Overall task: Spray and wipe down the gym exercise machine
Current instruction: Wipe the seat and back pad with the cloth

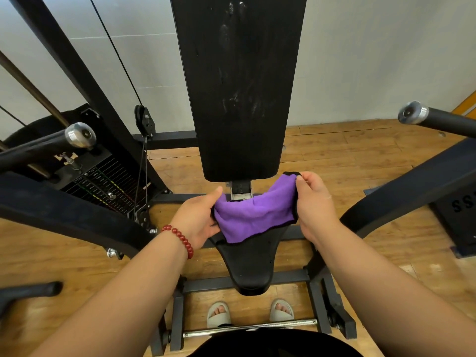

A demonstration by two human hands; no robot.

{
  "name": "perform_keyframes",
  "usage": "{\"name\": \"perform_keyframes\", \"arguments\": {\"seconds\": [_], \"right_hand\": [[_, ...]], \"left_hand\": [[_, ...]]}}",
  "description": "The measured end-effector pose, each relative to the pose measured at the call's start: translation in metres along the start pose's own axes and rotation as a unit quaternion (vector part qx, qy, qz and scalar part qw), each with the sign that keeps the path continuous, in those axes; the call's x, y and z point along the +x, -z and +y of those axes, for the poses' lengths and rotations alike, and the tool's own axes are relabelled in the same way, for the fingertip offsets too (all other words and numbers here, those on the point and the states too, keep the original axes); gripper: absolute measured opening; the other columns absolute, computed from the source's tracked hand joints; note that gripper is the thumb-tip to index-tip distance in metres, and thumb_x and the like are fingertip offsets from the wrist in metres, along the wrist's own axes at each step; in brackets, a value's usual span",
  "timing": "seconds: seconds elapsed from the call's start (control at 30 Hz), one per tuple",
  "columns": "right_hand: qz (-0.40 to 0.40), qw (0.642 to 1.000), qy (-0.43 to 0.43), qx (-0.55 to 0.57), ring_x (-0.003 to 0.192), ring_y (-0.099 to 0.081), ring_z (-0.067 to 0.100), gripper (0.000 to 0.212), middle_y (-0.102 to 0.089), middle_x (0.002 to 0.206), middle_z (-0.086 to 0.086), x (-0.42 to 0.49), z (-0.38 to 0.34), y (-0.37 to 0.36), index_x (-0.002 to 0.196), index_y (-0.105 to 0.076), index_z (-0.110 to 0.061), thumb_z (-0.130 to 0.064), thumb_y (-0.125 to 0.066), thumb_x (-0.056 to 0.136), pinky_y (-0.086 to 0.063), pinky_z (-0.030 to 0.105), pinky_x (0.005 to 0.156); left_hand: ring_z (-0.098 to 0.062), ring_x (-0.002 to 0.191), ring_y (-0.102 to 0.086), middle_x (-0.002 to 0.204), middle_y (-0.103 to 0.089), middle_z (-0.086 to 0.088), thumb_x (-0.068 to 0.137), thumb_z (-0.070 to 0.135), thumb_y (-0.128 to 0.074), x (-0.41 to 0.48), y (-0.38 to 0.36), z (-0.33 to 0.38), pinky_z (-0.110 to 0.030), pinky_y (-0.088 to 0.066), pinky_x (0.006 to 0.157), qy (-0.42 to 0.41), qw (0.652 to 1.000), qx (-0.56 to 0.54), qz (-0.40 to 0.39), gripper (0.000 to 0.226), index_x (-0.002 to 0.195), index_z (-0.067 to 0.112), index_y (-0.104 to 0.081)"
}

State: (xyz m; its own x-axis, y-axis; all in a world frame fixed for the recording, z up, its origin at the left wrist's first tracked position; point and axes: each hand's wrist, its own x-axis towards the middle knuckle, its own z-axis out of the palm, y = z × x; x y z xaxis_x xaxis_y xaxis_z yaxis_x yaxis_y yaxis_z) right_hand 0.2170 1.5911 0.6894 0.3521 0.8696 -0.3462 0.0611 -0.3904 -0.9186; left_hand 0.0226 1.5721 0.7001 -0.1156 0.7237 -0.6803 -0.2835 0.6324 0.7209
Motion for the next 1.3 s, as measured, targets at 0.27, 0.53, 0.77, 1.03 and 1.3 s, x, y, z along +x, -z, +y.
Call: {"name": "perform_keyframes", "arguments": {"seconds": [0.27,0.53,0.77,1.03,1.3], "right_hand": [[-0.009,0.996,-0.070,0.051,0.103,-0.062,0.022,0.015,-0.064,0.108,0.006,0.006,0.007,0.011,0.103,-0.060,-0.025,-0.016,-0.048,0.100,-0.054,0.039,0.089],[-0.127,0.987,0.043,-0.086,0.119,-0.052,0.008,0.043,-0.055,0.122,-0.013,0.009,-0.006,0.023,0.133,-0.058,-0.027,-0.008,-0.059,0.094,-0.047,0.032,0.103],[-0.119,0.943,0.178,-0.256,0.105,-0.050,0.004,0.004,-0.053,0.113,-0.015,0.011,-0.017,0.014,0.096,-0.064,-0.025,-0.023,-0.061,0.094,-0.036,0.009,0.079],[-0.292,0.908,0.208,-0.216,0.092,-0.057,-0.003,0.014,-0.058,0.094,-0.019,0.009,-0.041,-0.007,0.096,-0.058,-0.035,-0.023,-0.051,0.100,-0.044,0.015,0.074],[-0.230,0.928,0.224,-0.189,0.090,-0.060,0.000,0.015,-0.062,0.096,-0.016,0.026,-0.057,-0.016,0.105,-0.062,-0.034,-0.023,-0.062,0.094,-0.051,0.013,0.073]], "left_hand": [[-0.025,0.108,-0.064,0.121,-0.063,-0.002,0.102,0.031,-0.044,0.008,0.007,0.000,-0.045,-0.058,0.085,-0.066,0.996,0.059,0.029,0.021,0.117,0.028,-0.059],[-0.029,0.134,-0.044,0.154,-0.035,-0.003,0.074,0.028,-0.082,0.019,0.025,0.011,-0.049,-0.046,0.103,-0.091,0.938,0.334,-0.027,0.109,0.155,0.031,-0.008],[-0.021,0.129,-0.042,0.150,-0.036,-0.004,0.092,0.025,-0.064,0.024,0.026,0.009,-0.034,-0.040,0.102,-0.177,0.855,0.487,0.024,0.012,0.101,0.021,-0.069],[-0.014,0.139,-0.034,0.148,-0.041,0.011,0.090,0.025,-0.066,0.026,0.025,0.012,-0.033,-0.030,0.110,-0.205,0.877,0.410,-0.141,0.044,0.129,0.031,-0.046],[-0.012,0.103,-0.064,0.108,-0.070,0.002,0.079,0.047,-0.067,0.026,-0.003,0.012,-0.034,-0.051,0.098,-0.163,0.895,0.360,-0.207,0.037,0.106,0.023,-0.070]]}}
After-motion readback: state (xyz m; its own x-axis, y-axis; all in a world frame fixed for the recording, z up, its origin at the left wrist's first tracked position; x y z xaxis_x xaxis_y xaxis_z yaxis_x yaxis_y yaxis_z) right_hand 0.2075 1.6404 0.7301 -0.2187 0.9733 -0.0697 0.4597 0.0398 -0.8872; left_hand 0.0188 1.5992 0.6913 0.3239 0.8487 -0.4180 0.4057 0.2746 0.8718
